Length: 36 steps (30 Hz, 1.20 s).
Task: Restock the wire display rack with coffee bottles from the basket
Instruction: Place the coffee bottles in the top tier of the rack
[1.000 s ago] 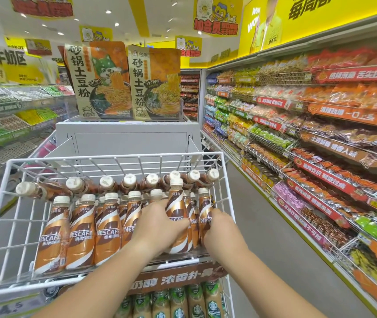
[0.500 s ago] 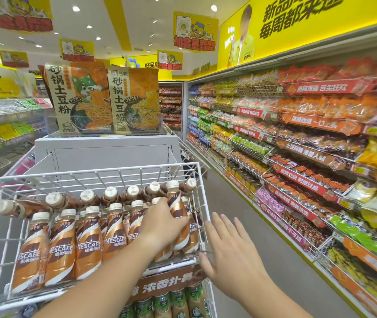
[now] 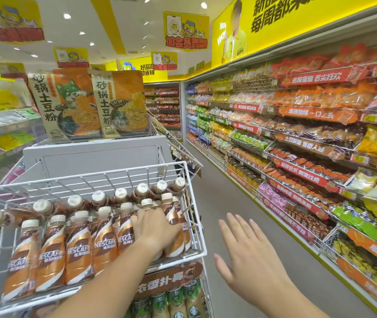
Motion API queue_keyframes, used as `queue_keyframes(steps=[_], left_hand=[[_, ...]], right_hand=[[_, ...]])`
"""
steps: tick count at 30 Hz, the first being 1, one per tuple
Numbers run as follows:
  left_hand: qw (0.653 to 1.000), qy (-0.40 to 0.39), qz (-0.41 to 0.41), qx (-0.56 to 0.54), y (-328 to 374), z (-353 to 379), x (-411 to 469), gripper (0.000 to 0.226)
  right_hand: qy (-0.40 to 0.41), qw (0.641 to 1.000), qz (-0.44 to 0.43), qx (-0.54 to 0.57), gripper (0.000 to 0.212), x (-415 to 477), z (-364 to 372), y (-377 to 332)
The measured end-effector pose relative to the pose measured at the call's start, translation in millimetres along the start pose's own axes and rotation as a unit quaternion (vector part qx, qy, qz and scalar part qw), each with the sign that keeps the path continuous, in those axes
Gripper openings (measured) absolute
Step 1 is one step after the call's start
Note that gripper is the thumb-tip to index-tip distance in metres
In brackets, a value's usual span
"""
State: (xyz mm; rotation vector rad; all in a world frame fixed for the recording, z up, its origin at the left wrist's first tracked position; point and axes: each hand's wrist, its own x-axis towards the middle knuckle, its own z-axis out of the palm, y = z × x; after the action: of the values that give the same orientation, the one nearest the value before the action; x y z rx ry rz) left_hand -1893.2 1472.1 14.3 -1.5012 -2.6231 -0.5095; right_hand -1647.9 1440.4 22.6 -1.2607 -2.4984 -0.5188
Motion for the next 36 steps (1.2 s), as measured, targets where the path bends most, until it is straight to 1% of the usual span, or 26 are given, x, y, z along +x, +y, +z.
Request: queue_keyframes(steps=[2, 5, 10, 13, 15, 18, 22, 25, 28, 34, 36], left_hand=[[0.999, 0.006, 0.007, 0.037, -3, 3, 3, 0.061], [0.998, -0.004, 0.014, 0.059, -7, 7, 5, 0.071], [0.996, -0.024, 0.027, 0.076, -13, 15, 5, 0.080], [0.995, -0.026, 0.037, 0.089, -15, 14, 2, 0.081], [0.994, -0.023, 0.056, 0.094, -18, 13, -4, 0.080], [0.988, -0.007, 0.106, 0.110, -26, 12, -15, 0.080], [0.978, -0.021, 0.149, 0.142, -44, 9, -33, 0.095], [0.974, -0.027, 0.160, 0.158, -57, 1, -48, 0.097], [0.971, -0.014, 0.166, 0.170, -69, -10, -66, 0.099], [0.970, 0.012, 0.187, 0.153, -96, -22, -107, 0.093], [0.972, 0.010, 0.184, 0.148, -110, -23, -125, 0.093]], right_hand=[[0.006, 1.000, 0.002, 0.005, 0.068, 1, 2, 1], [0.013, 1.000, -0.001, 0.010, 0.069, 5, 7, 3], [0.003, 1.000, -0.001, 0.012, 0.068, 12, 13, 4], [-0.003, 1.000, 0.001, 0.013, 0.070, 15, 18, 5], [-0.001, 1.000, 0.002, 0.020, 0.069, 15, 21, 3], [0.005, 0.999, -0.007, 0.031, 0.064, 17, 25, 1], [0.018, 0.998, -0.021, 0.055, 0.066, 23, 32, -2], [-0.005, 0.997, -0.036, 0.065, 0.071, 25, 37, -8], [-0.037, 0.996, -0.041, 0.077, 0.076, 23, 42, -15], [-0.073, 0.993, -0.031, 0.090, 0.080, 2, 40, -41], [-0.081, 0.991, -0.025, 0.102, 0.079, -9, 39, -55]])
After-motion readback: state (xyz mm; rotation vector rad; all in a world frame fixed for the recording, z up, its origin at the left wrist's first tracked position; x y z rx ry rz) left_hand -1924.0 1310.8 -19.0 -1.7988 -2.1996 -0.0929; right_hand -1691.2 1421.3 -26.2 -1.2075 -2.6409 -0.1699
